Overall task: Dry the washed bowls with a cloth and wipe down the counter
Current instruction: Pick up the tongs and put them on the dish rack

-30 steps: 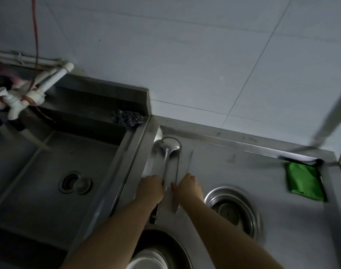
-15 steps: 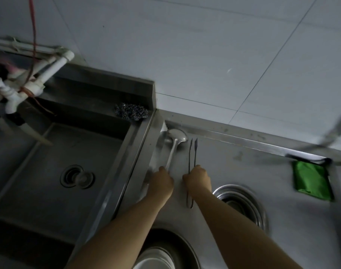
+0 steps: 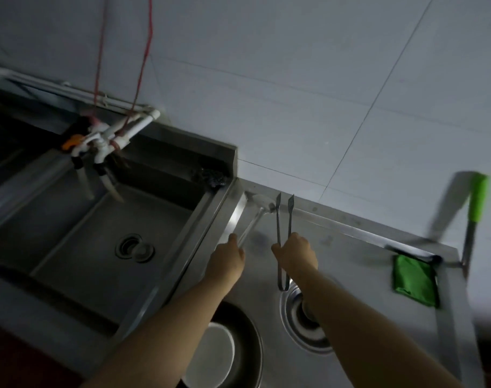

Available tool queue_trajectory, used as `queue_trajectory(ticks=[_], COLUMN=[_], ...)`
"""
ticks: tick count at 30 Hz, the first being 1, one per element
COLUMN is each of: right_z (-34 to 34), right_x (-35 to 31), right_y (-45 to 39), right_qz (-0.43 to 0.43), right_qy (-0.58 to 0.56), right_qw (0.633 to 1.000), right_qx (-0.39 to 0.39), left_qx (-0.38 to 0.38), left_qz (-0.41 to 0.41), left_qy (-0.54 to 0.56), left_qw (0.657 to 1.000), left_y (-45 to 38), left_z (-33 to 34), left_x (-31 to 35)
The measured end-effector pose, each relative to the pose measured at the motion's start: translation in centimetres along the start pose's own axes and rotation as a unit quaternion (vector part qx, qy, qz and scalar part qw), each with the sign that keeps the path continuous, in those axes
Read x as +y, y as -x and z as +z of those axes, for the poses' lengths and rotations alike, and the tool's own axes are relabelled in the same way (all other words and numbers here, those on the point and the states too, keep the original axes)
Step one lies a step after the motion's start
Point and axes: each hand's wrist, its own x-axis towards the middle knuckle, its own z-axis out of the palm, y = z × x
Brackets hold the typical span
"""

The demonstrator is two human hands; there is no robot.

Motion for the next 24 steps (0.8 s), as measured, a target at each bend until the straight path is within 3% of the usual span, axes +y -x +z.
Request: queue_trajectory(ticks=[11, 24], right_z=[-6.4, -3.1], right_x=[-6.0, -22.5], right_y=[13.6, 35.1], right_qz=[-0.226, -0.464], right_qy=[0.020, 0.034], right_qw=[0.974, 0.879], right_qx=[-0.017, -0.105], left_qx=[0.149, 0.333], left_qz=[-0.108, -0.219], left_qy=[0.048, 0.071], left_qw=[0.982, 0.914], left_y=[15.7, 36.1], left_z=[-12.0, -29.6], left_x=[-0.3, -11.8])
